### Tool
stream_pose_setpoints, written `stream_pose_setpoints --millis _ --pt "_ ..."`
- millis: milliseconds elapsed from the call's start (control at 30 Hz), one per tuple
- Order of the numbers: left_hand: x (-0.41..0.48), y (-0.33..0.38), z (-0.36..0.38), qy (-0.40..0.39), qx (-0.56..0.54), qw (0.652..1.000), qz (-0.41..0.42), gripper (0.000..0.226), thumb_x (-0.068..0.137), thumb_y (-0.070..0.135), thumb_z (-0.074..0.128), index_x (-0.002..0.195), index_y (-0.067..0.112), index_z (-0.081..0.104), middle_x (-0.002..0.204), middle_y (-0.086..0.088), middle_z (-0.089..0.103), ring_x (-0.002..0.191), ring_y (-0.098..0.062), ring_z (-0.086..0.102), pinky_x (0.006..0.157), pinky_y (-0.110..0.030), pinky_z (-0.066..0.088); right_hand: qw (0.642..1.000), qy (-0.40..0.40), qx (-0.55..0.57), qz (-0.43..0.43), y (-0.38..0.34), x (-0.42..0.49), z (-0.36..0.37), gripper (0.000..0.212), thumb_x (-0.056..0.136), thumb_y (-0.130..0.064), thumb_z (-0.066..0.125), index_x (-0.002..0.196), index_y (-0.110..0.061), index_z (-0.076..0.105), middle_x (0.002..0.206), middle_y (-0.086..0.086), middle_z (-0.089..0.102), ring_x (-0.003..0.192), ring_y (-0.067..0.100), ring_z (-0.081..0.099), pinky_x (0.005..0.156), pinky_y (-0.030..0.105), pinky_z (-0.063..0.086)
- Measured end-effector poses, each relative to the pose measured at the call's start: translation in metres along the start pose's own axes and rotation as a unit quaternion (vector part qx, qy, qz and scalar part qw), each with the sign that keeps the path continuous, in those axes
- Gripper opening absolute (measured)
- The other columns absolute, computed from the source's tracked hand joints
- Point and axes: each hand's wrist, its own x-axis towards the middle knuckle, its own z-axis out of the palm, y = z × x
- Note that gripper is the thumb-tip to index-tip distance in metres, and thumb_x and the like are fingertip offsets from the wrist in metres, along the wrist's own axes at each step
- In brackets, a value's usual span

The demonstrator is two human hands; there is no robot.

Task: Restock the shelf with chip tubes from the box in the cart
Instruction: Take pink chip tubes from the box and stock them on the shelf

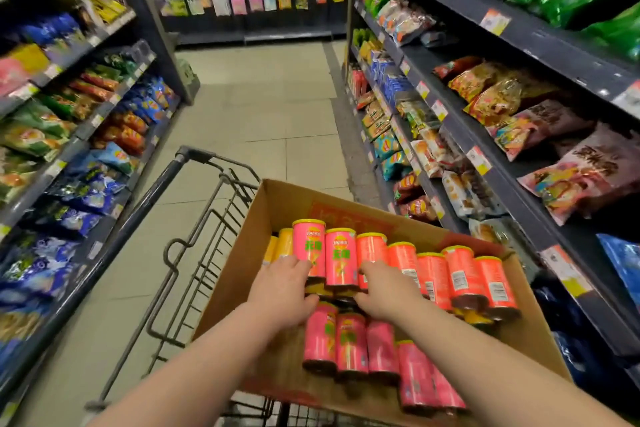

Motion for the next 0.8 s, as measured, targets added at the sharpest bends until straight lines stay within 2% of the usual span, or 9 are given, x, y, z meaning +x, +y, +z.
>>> stream_pose_setpoints --millis 200,300,400,500,567,733,800 --pt "0.042 -0.003 0.013 -0.041 -0.079 0.993 -0.08 0.071 0.087 0.047 0.054 0.145 0.017 0.027 0.14 -0.004 0.041 0.127 -0.024 0.044 0.1 -0.036 0.038 0.999 -0.028 0.035 0.016 0.008 0.055 0.008 0.044 0.085 -0.034 0.057 0.124 -0.016 0.046 0.126 0.009 0.052 0.116 0.032 0.054 0.09 0.039 0.046" --pt "0.059 -0.007 0.02 -0.05 -0.162 0.976 -0.139 0.075 0.084 0.042 0.059 0.146 0.016 0.026 0.14 -0.006 0.042 0.127 -0.025 0.044 0.102 -0.037 0.039 0.997 -0.03 0.062 0.021 0.007 0.075 0.016 0.068 0.085 -0.037 0.059 0.142 -0.015 0.03 0.135 0.009 0.047 0.123 0.031 0.049 0.098 0.041 0.045" --pt "0.074 -0.009 0.026 -0.032 -0.296 0.934 -0.196 0.059 0.081 0.037 0.066 0.132 0.017 0.043 0.124 -0.005 0.058 0.112 -0.023 0.057 0.092 -0.034 0.047 0.995 -0.034 0.088 0.026 0.001 0.086 0.023 0.088 0.085 -0.039 0.062 0.151 -0.011 0.01 0.145 0.012 0.037 0.131 0.031 0.041 0.105 0.041 0.039" --pt "0.085 -0.009 0.03 -0.018 -0.402 0.879 -0.257 0.055 0.08 0.031 0.071 0.128 0.016 0.048 0.118 -0.006 0.063 0.105 -0.023 0.061 0.089 -0.032 0.048 0.99 -0.009 0.129 0.05 -0.003 0.09 0.029 0.093 0.082 -0.038 0.067 0.15 -0.011 0.01 0.146 0.012 0.034 0.133 0.03 0.037 0.107 0.038 0.036" --pt "0.091 -0.011 0.034 -0.02 -0.407 0.867 -0.288 0.058 0.08 0.034 0.072 0.128 0.014 0.048 0.119 -0.008 0.061 0.108 -0.026 0.06 0.087 -0.031 0.047 0.986 0.003 0.149 0.068 -0.004 0.092 0.031 0.093 0.081 -0.039 0.069 0.149 -0.011 0.012 0.146 0.01 0.033 0.133 0.029 0.038 0.106 0.038 0.038" --pt "0.096 -0.009 0.04 -0.027 -0.375 0.873 -0.311 0.062 0.068 0.045 0.076 0.117 0.014 0.056 0.111 -0.008 0.064 0.1 -0.026 0.062 0.087 -0.038 0.052 0.976 -0.009 0.18 0.119 -0.014 0.102 0.03 0.094 0.074 -0.048 0.073 0.143 -0.01 0.022 0.14 0.01 0.035 0.125 0.031 0.048 0.093 0.038 0.045" --pt "0.096 -0.009 0.041 -0.025 -0.356 0.881 -0.311 0.047 0.068 0.044 0.077 0.102 0.018 0.059 0.105 -0.006 0.064 0.098 -0.026 0.062 0.085 -0.035 0.052 0.975 0.001 0.189 0.121 -0.016 0.104 0.03 0.087 0.073 -0.047 0.074 0.136 -0.013 0.026 0.135 0.009 0.041 0.122 0.031 0.051 0.089 0.038 0.046"
